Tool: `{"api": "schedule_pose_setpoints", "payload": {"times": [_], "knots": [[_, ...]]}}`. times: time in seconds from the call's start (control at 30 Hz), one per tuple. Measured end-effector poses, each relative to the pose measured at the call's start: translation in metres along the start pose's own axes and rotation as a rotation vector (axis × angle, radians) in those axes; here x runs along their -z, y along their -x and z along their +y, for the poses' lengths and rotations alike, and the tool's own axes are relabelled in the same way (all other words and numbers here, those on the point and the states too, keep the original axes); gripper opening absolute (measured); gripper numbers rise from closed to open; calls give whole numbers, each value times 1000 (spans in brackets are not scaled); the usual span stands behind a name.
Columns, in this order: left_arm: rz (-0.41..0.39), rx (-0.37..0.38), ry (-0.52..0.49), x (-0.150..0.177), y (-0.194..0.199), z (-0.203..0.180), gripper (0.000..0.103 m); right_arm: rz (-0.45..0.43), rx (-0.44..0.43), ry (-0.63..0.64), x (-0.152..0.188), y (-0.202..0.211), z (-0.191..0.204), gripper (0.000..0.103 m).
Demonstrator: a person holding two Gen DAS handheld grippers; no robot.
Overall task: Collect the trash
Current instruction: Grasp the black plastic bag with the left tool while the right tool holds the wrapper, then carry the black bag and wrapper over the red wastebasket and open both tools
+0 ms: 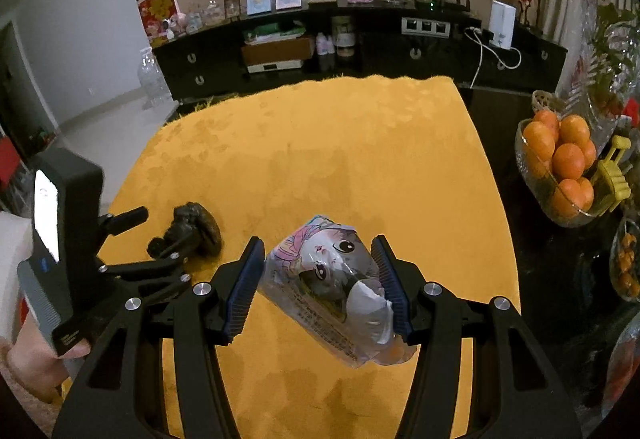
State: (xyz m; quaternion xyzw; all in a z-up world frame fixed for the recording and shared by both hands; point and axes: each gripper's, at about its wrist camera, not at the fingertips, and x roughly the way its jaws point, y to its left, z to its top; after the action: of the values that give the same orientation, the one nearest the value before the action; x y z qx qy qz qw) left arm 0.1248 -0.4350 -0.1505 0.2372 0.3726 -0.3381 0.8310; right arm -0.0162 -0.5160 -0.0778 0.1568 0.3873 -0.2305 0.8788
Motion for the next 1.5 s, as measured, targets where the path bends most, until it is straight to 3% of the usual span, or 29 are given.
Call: {"api": "schedule_pose_setpoints", "payload": {"times": [0.07,0.13,0.2,0.33,0.6,0.93,1.2,1.5], "knots": [[1,16,9,1,-5,-2,68,8,3,2,1,-3,-2,54],[17,39,16,2,-12,-4,51,16,6,2,1,-5,-4,54],[22,49,18,2,-15,-6,42,22,9,0,2,-6,-6,54],[-3,58,23,2,-13,-8,35,31,15,-5,5,-8,-10,54],[-50,73,21,2,13,-7,33,33,15,-1,4,-9,-12,54],[-154,34,94,6,90,39,33,-15,-33,30,-2,0,15,54],[-180,-87,200,52,161,107,33,-43,-126,95,-5,11,76,54],[-157,-349,341,145,239,198,33,-50,-320,261,8,34,190,54]]}}
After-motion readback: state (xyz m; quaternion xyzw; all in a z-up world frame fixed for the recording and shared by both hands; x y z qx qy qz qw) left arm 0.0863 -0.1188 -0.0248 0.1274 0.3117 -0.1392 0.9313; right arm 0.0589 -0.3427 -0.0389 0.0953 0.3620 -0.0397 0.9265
